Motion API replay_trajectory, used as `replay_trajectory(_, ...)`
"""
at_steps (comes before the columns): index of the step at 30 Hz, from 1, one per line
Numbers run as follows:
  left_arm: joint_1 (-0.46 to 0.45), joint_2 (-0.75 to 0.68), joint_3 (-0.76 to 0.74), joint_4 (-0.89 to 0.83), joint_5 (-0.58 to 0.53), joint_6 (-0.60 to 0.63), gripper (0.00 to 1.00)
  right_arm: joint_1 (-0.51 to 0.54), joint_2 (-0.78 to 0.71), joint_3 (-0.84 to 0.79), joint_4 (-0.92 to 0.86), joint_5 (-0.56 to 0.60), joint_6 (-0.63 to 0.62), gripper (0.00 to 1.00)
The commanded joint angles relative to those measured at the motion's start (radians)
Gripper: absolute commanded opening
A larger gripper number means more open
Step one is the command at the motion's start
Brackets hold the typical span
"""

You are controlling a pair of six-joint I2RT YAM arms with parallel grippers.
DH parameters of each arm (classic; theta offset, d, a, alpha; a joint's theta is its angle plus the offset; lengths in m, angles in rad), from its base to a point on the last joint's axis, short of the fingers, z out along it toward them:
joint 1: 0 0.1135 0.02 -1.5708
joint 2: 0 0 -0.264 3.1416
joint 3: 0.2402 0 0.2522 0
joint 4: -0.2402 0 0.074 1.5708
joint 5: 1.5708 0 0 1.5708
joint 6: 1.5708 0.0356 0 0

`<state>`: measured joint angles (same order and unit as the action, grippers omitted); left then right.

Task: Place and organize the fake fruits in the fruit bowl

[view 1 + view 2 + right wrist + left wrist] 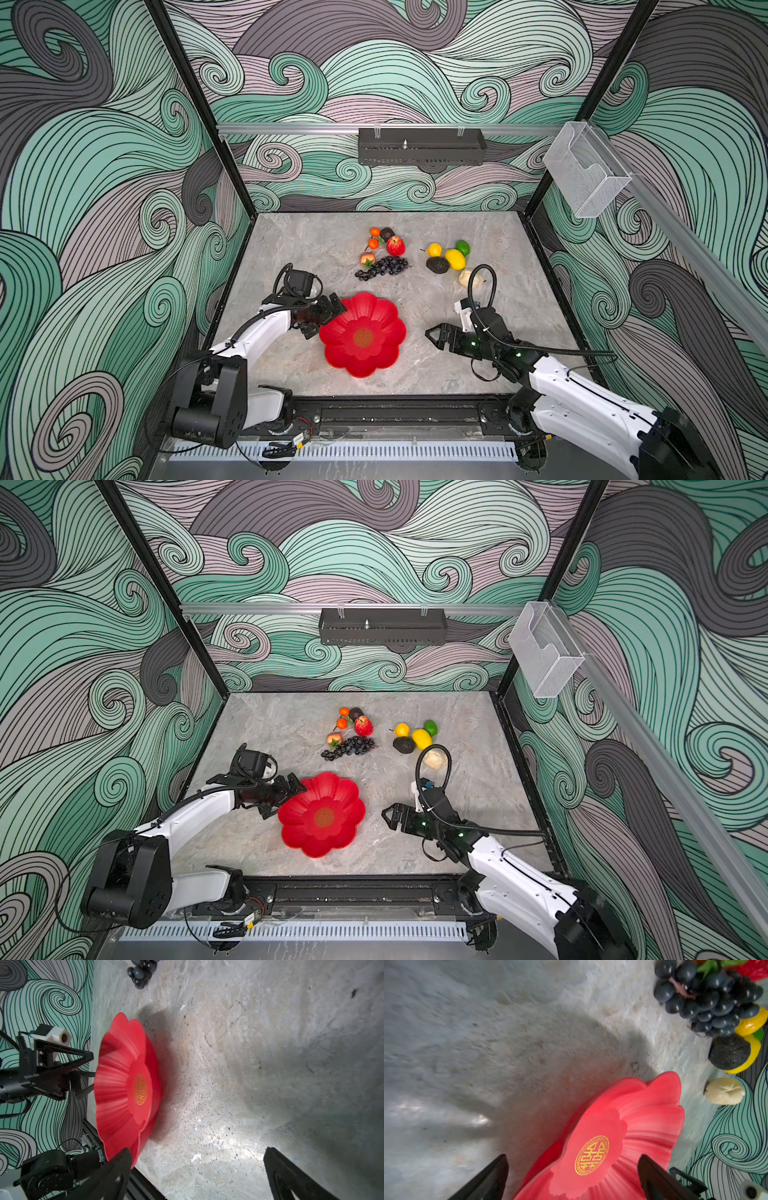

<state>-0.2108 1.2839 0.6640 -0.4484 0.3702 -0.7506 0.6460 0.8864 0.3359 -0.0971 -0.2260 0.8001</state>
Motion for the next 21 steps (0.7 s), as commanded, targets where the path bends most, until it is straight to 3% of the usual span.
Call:
replay_trajectory(1,-0.075,0.012,0.015,0.032,-0.008,-0.042,0.99,0.005,0.005,0.041,-0.057,0.071,-0.032,1.00)
replay_trajectory(8,-0.232,0.068,0.077,0.070,-0.052,-0.085,0.99,0.004,-0.037,0.061,-0.137,0.147,-0.065,1.00)
replay_trajectory(21,-0.410,0.221,0.232,0.049,-0.105,-0.046,0.99,-0.010,0.017,0.166,-0.250,0.221,-0.165,1.00)
